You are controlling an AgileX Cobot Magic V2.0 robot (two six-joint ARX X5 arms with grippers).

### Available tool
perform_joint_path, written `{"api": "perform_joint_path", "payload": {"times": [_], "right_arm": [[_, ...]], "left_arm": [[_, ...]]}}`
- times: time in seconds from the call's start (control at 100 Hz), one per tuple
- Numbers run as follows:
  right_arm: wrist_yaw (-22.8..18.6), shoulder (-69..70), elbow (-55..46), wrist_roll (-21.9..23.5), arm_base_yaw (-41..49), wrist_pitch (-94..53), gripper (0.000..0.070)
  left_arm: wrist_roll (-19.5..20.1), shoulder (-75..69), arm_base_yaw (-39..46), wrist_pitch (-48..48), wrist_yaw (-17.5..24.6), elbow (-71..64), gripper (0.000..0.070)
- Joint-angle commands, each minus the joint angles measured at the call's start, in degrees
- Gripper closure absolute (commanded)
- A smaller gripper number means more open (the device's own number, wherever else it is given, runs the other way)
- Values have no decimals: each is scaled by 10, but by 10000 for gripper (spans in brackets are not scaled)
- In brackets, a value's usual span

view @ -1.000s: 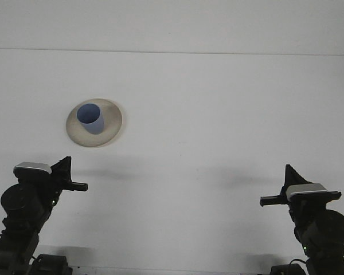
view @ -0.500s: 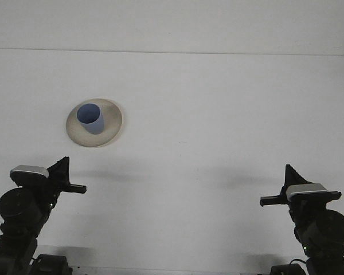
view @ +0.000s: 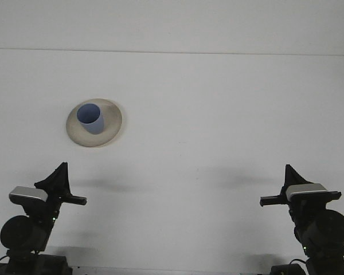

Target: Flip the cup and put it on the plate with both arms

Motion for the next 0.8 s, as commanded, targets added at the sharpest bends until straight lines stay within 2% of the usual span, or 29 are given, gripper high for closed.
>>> {"api": "perform_joint_path", "payload": {"times": [0.0, 0.18, 0.41, 0.79], "right_arm": [[0, 0, 3, -3, 1, 6, 700], [0, 0, 3, -3, 1, 6, 700], [0, 0, 3, -3, 1, 8, 700], [0, 0, 3, -3, 1, 8, 700]], "left_arm": [[7, -30, 0, 10, 0, -28, 690], [7, -106, 7, 14, -2, -108, 690], [5, -104, 13, 92, -2, -167, 690], [3, -104, 13, 132, -2, -184, 690]]}}
